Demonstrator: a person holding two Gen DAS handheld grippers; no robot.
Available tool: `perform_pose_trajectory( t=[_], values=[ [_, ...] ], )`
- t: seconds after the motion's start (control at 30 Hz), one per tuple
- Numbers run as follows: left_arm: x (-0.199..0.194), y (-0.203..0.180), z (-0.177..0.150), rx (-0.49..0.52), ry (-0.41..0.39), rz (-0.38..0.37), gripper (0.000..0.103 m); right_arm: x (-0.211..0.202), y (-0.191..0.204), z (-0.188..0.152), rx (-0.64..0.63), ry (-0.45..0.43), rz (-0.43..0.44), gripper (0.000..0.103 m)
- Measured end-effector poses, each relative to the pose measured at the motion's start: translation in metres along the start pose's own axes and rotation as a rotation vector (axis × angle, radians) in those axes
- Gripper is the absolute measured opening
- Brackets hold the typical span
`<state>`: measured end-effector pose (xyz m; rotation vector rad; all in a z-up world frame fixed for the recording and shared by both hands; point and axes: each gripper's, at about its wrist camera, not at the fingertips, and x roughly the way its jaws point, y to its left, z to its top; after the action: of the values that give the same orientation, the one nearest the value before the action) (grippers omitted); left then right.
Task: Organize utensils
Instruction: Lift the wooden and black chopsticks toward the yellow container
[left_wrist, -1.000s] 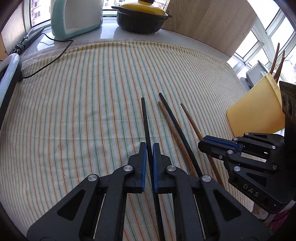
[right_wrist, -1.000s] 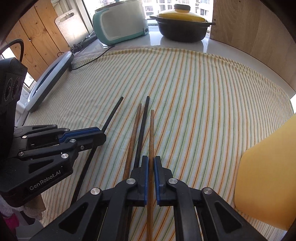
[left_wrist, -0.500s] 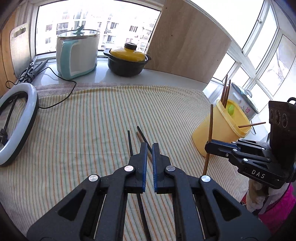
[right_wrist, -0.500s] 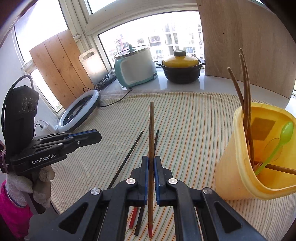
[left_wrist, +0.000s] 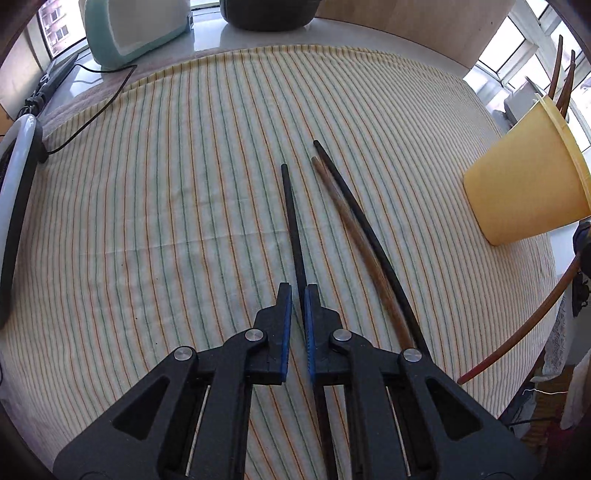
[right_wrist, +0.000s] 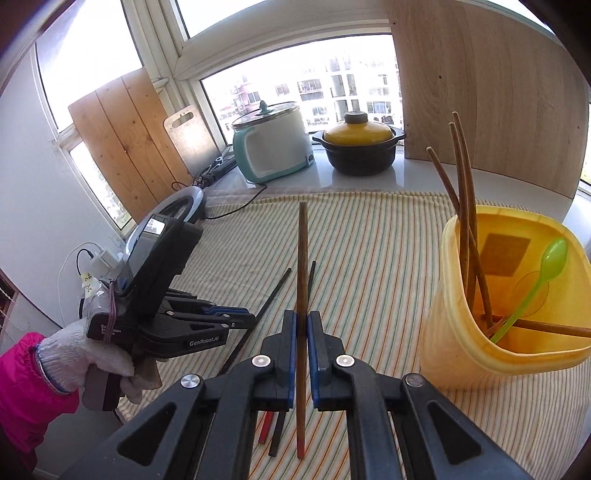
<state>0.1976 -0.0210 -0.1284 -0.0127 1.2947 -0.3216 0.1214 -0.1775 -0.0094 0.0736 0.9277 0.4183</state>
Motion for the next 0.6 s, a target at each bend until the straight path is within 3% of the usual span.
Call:
perform_pose_trajectory(
  t=[0.33, 0.6],
  values=[
    [0.012, -0.011, 0.003, 0.077, -0.021, 0.034, 0.006, 0.001, 0.001, 0.0, -0.006, 0.0, 0.004, 0.004],
    [-0.026, 0.002, -0.017, -0.006, -0.17, -0.085, 0.003, -0.022, -0.011, -0.005, 0.024, -0.047, 0.006, 0.004]
  ],
)
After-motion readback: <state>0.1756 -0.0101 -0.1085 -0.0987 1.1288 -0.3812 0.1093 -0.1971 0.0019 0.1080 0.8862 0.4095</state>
